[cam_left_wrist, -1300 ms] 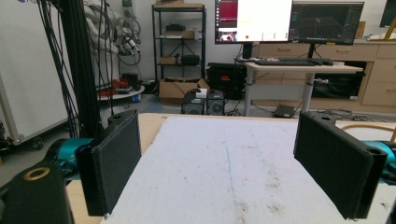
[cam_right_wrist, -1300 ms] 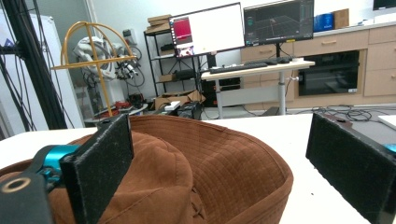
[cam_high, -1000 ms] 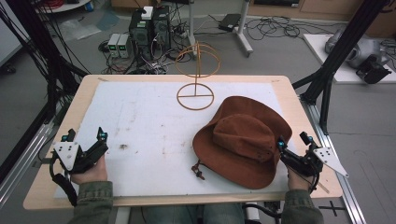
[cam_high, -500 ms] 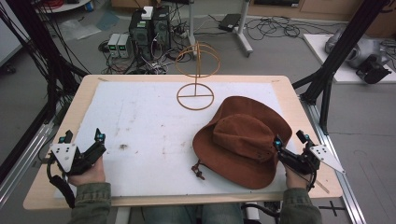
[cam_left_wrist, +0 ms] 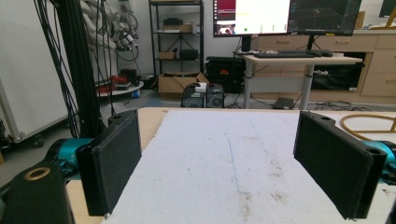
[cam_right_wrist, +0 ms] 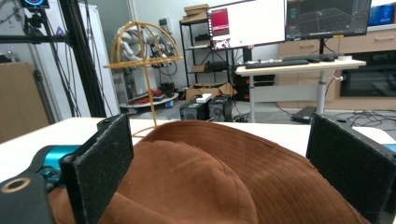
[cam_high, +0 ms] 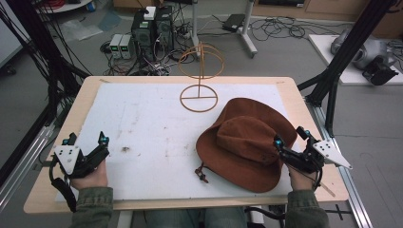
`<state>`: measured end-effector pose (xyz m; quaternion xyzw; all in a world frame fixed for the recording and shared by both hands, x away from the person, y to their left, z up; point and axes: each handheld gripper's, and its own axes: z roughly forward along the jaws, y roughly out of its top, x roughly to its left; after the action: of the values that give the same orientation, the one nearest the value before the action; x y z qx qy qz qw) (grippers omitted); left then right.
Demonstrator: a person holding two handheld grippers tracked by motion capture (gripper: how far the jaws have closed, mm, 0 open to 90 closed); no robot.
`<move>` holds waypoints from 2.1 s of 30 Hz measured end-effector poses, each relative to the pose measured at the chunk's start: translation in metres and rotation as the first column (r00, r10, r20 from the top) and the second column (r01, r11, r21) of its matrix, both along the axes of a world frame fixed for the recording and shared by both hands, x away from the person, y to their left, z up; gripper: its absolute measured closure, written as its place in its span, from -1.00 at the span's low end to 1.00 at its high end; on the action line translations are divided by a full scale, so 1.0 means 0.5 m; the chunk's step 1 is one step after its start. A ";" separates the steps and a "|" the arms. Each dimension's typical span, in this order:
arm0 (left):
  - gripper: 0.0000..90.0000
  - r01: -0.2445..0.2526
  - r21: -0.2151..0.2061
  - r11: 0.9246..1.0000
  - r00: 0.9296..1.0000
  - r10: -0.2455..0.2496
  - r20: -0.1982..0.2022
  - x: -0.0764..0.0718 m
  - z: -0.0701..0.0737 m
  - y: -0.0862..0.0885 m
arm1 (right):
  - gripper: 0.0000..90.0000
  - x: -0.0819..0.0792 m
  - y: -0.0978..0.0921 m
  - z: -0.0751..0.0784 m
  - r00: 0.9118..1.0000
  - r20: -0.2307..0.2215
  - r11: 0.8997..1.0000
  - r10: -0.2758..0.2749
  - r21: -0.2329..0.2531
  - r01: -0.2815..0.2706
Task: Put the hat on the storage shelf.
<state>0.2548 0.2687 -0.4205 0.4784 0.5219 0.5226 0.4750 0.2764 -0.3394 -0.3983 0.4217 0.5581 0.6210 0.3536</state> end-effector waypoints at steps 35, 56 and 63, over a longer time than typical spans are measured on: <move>-0.66 0.003 -0.032 0.999 1.000 -0.003 -0.017 0.003 -0.005 0.014 | -0.84 0.059 0.027 -0.021 0.829 -0.536 0.739 0.159 -0.492 -0.460; -0.65 0.012 -0.048 0.999 1.000 -0.013 -0.021 0.005 -0.007 0.015 | 1.00 0.057 0.001 -0.037 0.851 -0.498 0.873 0.169 -0.326 -0.364; -0.65 0.014 -0.049 0.999 1.000 -0.015 -0.023 0.004 -0.007 0.014 | 1.00 0.057 -0.010 -0.038 0.853 -0.479 0.900 0.205 -0.249 -0.357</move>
<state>0.2571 0.2759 -0.4241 0.4766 0.5365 0.5008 0.4840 0.3047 -0.3444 -0.4174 0.3989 0.7755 0.4523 0.1871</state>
